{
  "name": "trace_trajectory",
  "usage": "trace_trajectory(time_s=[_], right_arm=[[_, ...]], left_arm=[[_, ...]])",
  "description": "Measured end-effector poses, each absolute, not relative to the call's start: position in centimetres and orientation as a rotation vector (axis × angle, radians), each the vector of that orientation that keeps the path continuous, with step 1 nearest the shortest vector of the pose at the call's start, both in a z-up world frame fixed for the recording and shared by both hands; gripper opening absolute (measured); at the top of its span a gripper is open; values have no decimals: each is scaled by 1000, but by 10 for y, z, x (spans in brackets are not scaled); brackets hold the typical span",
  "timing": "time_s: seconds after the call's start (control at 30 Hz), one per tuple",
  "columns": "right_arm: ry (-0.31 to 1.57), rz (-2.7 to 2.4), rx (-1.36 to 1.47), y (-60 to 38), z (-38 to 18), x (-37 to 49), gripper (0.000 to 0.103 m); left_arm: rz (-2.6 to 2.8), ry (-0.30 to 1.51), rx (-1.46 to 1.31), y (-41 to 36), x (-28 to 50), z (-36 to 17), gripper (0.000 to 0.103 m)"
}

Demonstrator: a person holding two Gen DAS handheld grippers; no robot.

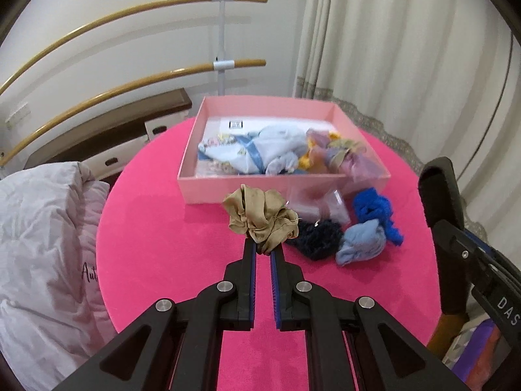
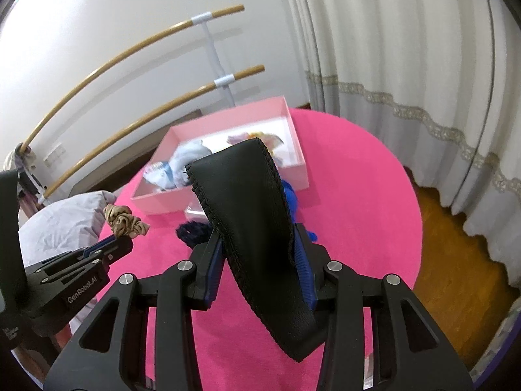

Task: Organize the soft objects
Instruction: 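Lift the scrunchie with the left gripper while the right holds the pouch raised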

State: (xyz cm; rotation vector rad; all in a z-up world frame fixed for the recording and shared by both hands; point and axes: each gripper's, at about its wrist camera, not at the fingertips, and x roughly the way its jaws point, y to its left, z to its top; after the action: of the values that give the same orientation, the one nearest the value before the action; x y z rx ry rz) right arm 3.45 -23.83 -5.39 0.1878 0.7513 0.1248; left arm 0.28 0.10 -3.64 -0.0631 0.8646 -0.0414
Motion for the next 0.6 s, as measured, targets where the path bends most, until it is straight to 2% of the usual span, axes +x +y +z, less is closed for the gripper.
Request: trace_trajectory(time_s=[0.6], right_arm=[[530, 125, 116, -193, 16, 2, 37]], left_arm=[[-58, 618, -44, 11, -105, 53, 5]])
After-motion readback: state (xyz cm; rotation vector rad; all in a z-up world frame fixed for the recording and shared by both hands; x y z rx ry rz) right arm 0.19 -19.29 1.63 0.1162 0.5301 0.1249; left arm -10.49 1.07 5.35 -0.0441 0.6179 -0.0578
